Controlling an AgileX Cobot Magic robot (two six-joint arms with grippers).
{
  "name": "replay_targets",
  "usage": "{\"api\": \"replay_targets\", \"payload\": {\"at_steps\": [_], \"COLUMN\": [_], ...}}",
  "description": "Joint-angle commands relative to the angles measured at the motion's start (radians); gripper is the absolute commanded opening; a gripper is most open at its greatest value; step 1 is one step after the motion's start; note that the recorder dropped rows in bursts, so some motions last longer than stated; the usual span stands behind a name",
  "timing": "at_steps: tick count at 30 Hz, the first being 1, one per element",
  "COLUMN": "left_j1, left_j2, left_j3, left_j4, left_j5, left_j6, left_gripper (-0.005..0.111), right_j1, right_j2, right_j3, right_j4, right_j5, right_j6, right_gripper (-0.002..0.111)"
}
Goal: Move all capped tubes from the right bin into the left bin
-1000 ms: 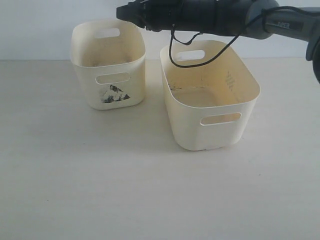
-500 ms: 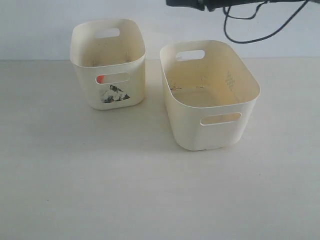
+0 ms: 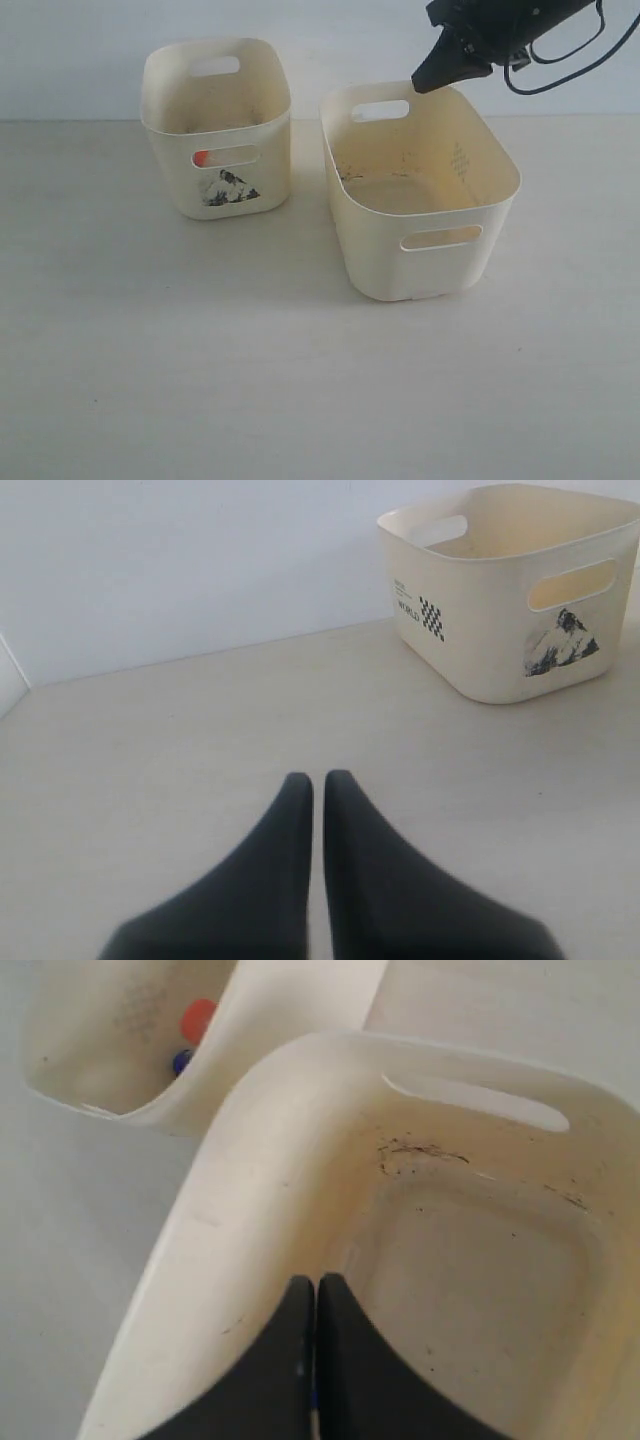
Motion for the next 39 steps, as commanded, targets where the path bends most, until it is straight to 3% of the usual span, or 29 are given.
{"api": "replay_targets", "payload": {"at_steps": [1, 7, 14, 39], "left_j1": [-0.001, -0.001, -0.001, -0.001], "left_j2": [0.0, 0.0, 0.0, 0.0], "left_j3": [-0.004, -0.004, -0.004, -0.004], "left_j4": [-0.004, -0.004, -0.004, -0.004], "left_j5": [-0.009, -0.009, -0.009, -0.009], "left_j6": [-0.013, -0.013, -0.013, -0.013], "left_gripper": [0.004, 0.004, 0.004, 0.004], "right_j1": [0.019, 0.107, 0.191, 0.204], "right_j2": [-0.014, -0.014, -0.014, 0.037], "right_j3": [-0.003, -0.003, -0.003, -0.003], "right_j4": [-0.101, -0.331, -0.338, -0.355], "right_j5": [-0.017, -0.001, -0.004, 0.009], "right_j6": [0.119, 0.282, 0.293, 0.4], "right_gripper": [0.0, 0.0, 0.0, 0.0]}}
